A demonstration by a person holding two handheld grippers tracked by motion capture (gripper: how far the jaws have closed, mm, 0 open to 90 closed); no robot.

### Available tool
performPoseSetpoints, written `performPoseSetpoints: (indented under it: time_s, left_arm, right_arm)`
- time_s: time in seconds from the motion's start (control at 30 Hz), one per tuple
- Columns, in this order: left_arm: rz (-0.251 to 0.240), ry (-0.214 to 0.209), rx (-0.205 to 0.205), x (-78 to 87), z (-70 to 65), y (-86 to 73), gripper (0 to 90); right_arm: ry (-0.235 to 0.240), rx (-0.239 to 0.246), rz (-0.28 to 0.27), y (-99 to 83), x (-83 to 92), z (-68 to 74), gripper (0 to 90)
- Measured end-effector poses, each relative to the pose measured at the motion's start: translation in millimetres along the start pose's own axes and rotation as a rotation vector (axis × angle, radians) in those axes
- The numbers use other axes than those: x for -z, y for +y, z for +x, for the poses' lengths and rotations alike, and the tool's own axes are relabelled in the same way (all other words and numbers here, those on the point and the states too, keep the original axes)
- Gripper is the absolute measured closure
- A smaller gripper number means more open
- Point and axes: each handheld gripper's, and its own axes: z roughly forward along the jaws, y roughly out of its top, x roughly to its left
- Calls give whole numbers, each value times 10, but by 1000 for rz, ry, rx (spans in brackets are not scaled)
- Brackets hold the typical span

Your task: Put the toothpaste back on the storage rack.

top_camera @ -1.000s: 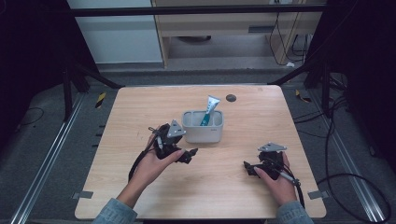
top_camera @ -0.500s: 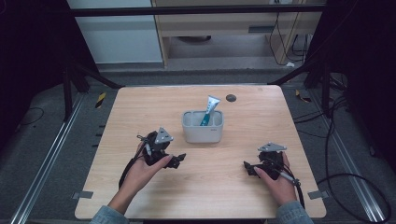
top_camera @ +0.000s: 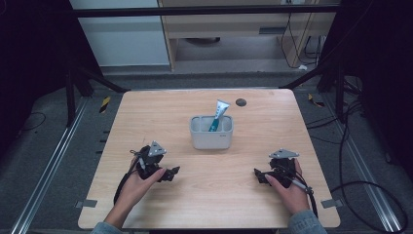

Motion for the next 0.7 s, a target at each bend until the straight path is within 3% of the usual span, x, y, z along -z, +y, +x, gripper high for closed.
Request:
performPoseSetpoints:
  time_s: [0.3, 0.7]
  left_arm:
    - [19, 24, 49, 12, 200, -212, 57]
    - [16, 74, 91, 30, 543, -333, 49]
  right_arm:
    - [0, 0, 0, 0, 0, 0, 6]
    - [0, 0, 0, 0, 0, 0, 6]
